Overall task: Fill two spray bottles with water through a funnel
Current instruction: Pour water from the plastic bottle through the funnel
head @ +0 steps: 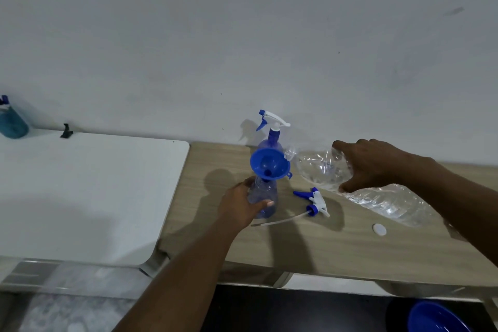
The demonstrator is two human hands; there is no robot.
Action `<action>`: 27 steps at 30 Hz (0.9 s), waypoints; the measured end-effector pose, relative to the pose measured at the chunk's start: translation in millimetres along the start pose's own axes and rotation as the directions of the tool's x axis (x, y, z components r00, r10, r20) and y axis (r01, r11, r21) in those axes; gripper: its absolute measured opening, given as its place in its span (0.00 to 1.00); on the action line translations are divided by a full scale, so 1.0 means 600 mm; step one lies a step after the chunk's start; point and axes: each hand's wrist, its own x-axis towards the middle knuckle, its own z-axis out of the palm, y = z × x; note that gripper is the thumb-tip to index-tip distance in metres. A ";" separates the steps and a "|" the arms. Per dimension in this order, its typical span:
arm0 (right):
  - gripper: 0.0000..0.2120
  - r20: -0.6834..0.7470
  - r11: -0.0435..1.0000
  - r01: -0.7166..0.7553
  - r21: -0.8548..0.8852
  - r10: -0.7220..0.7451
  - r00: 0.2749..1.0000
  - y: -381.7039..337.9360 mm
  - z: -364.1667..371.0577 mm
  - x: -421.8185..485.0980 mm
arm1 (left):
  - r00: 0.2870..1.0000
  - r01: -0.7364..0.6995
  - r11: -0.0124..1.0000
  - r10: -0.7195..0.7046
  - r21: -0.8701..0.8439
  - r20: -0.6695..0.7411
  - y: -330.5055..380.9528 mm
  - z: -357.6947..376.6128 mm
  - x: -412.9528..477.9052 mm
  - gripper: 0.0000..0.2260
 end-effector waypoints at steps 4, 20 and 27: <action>0.38 0.028 1.000 0.003 -0.030 -0.002 1.000 -0.007 -0.012 -0.002 | 1.000 -0.018 1.000 0.018 0.004 -0.004 -0.005 0.002 0.003 0.27; 0.37 0.039 0.991 0.027 -0.131 -0.022 0.999 -0.021 -0.027 0.005 | 1.000 -0.023 1.000 0.023 0.002 -0.003 -0.008 0.003 0.008 0.28; 0.36 0.042 0.989 0.027 -0.145 -0.021 0.999 -0.017 -0.030 0.007 | 1.000 -0.016 1.000 0.017 -0.024 0.006 -0.007 0.001 0.007 0.28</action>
